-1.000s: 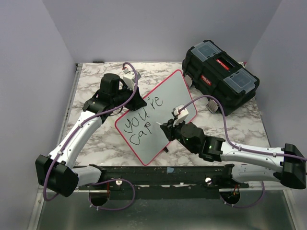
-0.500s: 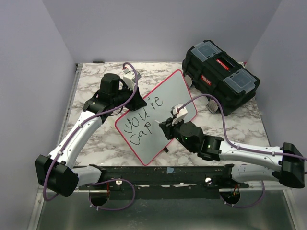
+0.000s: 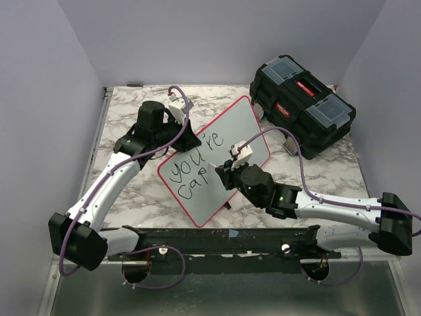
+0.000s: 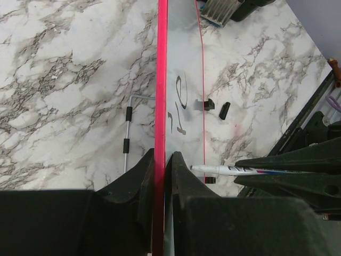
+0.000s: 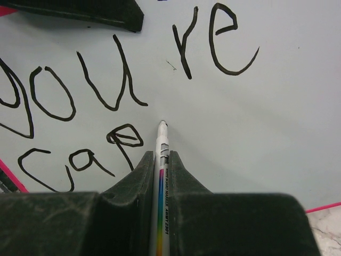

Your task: Write a sentence on the whiteboard

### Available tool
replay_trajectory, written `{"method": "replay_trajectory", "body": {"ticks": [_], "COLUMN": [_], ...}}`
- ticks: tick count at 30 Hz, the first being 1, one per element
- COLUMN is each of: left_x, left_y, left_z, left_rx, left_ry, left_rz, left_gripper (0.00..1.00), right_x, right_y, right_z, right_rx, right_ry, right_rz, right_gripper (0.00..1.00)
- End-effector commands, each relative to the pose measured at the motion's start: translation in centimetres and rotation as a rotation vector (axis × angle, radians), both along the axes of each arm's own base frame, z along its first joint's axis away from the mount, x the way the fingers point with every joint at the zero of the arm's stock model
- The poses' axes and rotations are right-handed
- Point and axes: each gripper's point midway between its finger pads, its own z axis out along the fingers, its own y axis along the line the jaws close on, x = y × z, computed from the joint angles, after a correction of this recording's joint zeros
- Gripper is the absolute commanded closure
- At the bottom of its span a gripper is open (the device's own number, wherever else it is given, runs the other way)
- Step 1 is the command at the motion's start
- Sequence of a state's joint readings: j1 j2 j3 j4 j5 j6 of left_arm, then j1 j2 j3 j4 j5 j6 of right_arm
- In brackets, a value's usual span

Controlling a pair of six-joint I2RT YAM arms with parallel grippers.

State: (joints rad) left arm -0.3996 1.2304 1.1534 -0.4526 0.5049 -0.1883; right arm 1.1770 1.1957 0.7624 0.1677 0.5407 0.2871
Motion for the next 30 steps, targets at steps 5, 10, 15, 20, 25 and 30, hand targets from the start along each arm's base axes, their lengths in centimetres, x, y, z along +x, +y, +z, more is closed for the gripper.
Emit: {"method": "replay_trajectory", "body": {"ticks": [5, 10, 15, 20, 25, 30], "left_x": [-0.9, -0.9, -1.0, -0.9, -0.9, -0.9], "left_y": [1.0, 1.1, 1.1, 1.1, 1.1, 1.1], "left_z": [-3.1, -3.1, -3.1, -3.1, -3.1, -3.1], "left_rx": [0.121, 0.121, 0.122, 0.121, 0.122, 0.122], "left_ry": [0.023, 0.023, 0.024, 0.023, 0.022, 0.022], "left_rz": [-0.019, -0.018, -0.017, -0.017, -0.018, -0.017], "left_gripper": [1.00, 1.00, 1.00, 1.00, 1.00, 1.00], "right_x": [-0.4, -0.8, -1.2, -1.7, -2.1, -2.2], "right_y": [1.2, 1.4, 1.3, 0.8, 0.3, -0.1], "right_z": [1.6, 0.6, -0.5, -1.5, -2.4, -3.0], "right_rx": [0.031, 0.012, -0.004, -0.017, -0.022, -0.036], "right_ry": [-0.016, 0.009, 0.039, 0.067, 0.090, 0.102], "right_rz": [0.059, 0.082, 0.092, 0.100, 0.098, 0.093], "right_gripper": [0.99, 0.99, 0.99, 0.99, 1.00, 0.99]}}
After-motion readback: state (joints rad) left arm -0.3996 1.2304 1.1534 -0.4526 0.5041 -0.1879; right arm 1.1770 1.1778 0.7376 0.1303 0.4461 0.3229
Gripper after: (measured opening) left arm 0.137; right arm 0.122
